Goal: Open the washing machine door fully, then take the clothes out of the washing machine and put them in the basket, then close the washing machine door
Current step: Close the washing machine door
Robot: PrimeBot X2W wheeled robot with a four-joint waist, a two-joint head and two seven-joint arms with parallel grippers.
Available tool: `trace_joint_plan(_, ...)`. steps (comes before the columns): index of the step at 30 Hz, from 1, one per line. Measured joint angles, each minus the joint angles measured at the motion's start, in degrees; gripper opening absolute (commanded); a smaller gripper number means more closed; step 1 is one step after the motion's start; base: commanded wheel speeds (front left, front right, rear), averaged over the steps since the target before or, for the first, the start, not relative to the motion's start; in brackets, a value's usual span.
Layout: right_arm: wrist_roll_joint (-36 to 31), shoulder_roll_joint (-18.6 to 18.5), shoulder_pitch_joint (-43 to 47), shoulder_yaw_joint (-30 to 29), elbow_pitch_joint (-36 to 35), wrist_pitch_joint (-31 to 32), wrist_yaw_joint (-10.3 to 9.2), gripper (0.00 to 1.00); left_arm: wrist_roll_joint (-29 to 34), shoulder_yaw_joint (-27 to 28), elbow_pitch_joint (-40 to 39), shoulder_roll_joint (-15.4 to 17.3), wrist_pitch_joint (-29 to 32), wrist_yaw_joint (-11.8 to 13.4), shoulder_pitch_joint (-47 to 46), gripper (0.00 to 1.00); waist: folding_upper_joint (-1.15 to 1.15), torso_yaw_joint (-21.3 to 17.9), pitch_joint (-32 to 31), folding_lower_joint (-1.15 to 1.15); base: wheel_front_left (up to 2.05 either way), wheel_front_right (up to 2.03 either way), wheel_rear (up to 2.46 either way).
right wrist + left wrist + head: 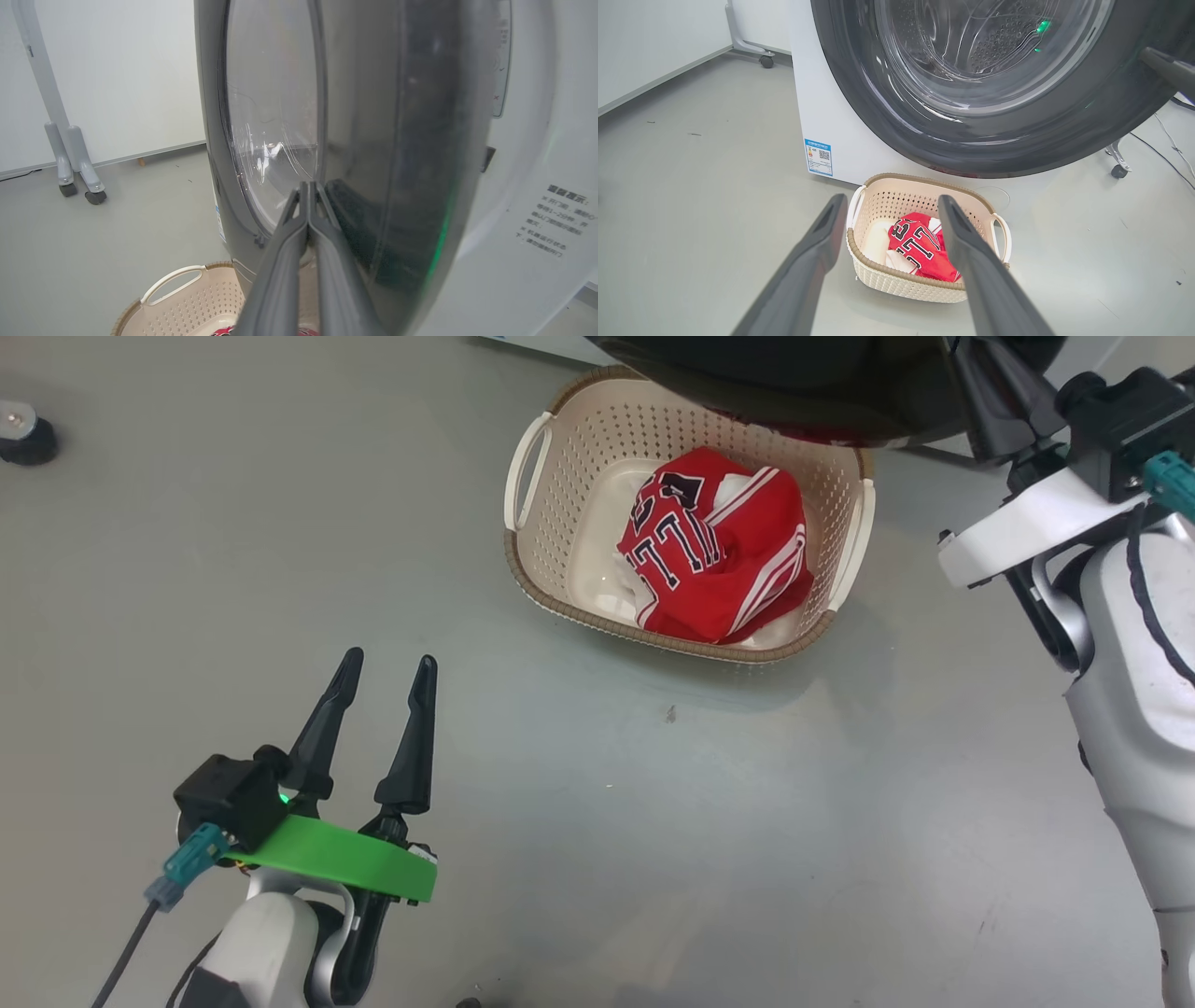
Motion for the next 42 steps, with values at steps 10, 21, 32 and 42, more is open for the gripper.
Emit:
trace_joint_plan(10, -0.63, -1.92, -7.27, -1.32, 0.96, 1.27, -0.54, 0.00, 0.00, 0.25, 0.32, -0.56, 0.00, -0.25, -1.53, 1.00, 0.00, 0.79, 3.60, 0.00, 0.00, 0.00, 0.00)
trace_joint_plan(21, -2.11, -4.17, -13.96, -3.02, 3.03, 3.16, -1.51, 0.00, 0.00, 0.03, 0.70, -1.79, 0.00, -0.53, -4.04, 1.00, 0.00, 1.55, 7.22, 0.00, 0.00, 0.00, 0.00)
trace_joint_plan(32, -2.60, -4.85, -17.61, -4.03, 5.53, 3.94, -2.52, 0.00, 0.00, -0.30, 1.83, -2.30, -0.16, -0.57, -5.46, 1.00, 0.00, 2.51, 8.92, 0.00, 0.00, 0.00, 0.00)
trace_joint_plan(42, -3.50, -4.74, -19.69, -4.31, 7.27, 3.92, -3.18, 0.00, -0.01, -0.52, 2.71, -2.65, -0.16, -0.74, -5.67, 1.00, 0.00, 3.35, 9.33, 0.00, 0.00, 0.00, 0.00)
